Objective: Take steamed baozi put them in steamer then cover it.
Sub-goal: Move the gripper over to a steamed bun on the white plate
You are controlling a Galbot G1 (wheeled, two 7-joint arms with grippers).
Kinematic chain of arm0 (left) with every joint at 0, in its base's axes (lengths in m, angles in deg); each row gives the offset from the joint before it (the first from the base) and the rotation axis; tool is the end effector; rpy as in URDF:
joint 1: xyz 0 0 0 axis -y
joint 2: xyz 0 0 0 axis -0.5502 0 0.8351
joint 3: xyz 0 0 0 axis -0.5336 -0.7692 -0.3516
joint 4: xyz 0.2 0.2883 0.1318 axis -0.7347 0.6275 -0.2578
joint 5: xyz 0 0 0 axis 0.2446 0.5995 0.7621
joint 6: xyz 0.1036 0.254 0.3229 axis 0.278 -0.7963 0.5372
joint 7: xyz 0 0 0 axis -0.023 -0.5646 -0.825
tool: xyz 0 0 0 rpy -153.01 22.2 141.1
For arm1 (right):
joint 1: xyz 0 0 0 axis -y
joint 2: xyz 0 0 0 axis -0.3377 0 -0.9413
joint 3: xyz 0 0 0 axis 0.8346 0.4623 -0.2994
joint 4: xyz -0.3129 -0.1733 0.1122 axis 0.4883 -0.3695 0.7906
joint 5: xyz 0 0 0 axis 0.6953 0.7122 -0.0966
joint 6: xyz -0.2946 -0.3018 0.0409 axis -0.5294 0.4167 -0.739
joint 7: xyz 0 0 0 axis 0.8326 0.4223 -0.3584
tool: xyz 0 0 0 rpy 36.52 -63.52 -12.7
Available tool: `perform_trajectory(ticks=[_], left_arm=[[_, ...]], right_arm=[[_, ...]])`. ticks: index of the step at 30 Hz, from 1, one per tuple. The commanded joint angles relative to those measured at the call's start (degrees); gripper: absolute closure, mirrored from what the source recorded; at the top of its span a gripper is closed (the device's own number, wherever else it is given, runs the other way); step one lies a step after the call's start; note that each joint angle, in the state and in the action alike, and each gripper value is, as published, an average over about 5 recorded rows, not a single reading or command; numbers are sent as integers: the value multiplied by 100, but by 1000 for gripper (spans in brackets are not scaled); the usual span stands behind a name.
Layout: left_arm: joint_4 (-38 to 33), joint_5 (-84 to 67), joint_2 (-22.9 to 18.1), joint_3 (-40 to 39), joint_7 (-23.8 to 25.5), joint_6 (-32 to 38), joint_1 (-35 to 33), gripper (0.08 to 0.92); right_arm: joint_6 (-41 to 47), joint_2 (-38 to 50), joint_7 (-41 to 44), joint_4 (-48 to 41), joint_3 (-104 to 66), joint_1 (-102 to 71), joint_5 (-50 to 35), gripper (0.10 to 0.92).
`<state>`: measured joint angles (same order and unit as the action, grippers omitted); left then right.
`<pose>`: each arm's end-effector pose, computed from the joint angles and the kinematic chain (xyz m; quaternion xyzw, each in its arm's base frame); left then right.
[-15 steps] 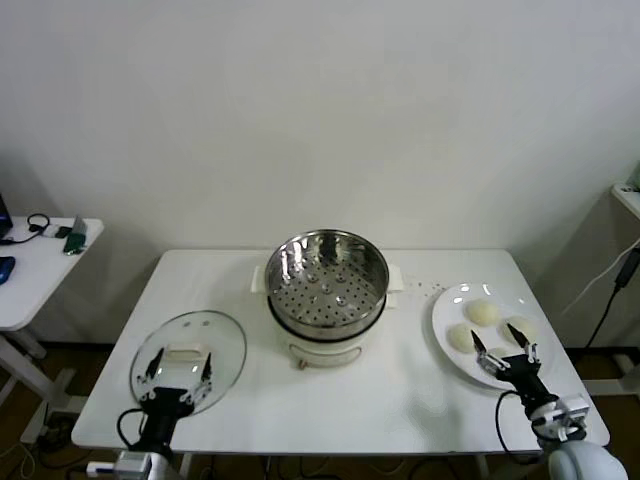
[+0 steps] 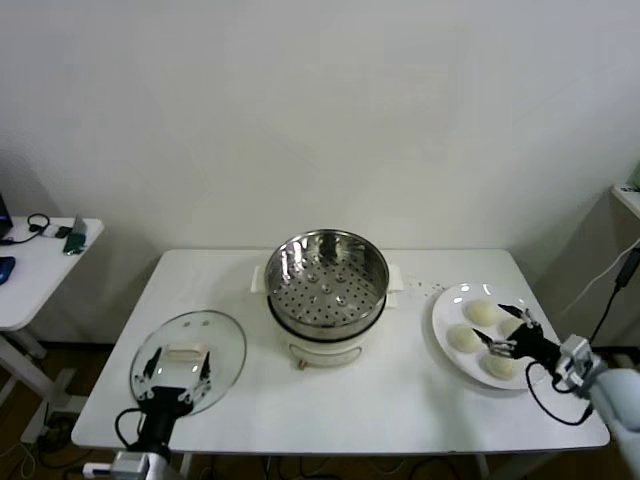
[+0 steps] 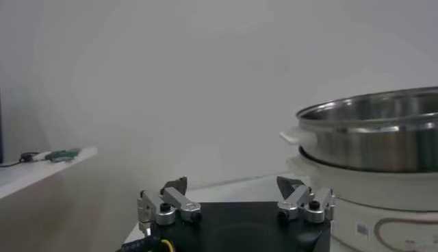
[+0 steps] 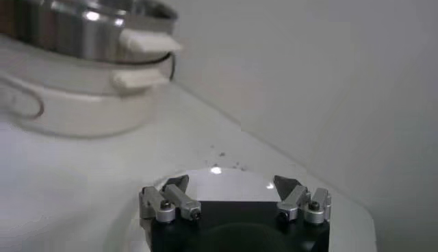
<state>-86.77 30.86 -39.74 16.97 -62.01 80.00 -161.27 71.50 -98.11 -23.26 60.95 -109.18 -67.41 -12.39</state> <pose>0.1912 0.0719 -0.3628 0.0107 -0.9943 -0.0915 0.0544 0.4307 -0.3344 -0.2677 0.3273 -0.8505 0.3226 0.2556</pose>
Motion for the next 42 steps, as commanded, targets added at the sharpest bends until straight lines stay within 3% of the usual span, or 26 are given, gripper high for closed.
perform_trajectory(ticks=[1,9,18,26,42], left_arm=[[-77,2,3,-18,-23,-40,-4,177],[-31,1,59,-29,-47,-99,67,177],[-53,-9,103,-9,-107,-167,74,177],[-112,-3,103,37,-149,-226,77,177],[-122,45,110,65,-168,-259,85,177]], right_arm=[[184,1186,1576,-827,1386,1764,653,203],[-63,912,2106,-1943,4628,4849,1052,203],[-364,-242,2332,-3188,6735,6596,1440,203],[-600,-1148,2372,-4194,7496,6980,1635,203],[-852,-1833,2073,-4958,7436,6510,1995,203]])
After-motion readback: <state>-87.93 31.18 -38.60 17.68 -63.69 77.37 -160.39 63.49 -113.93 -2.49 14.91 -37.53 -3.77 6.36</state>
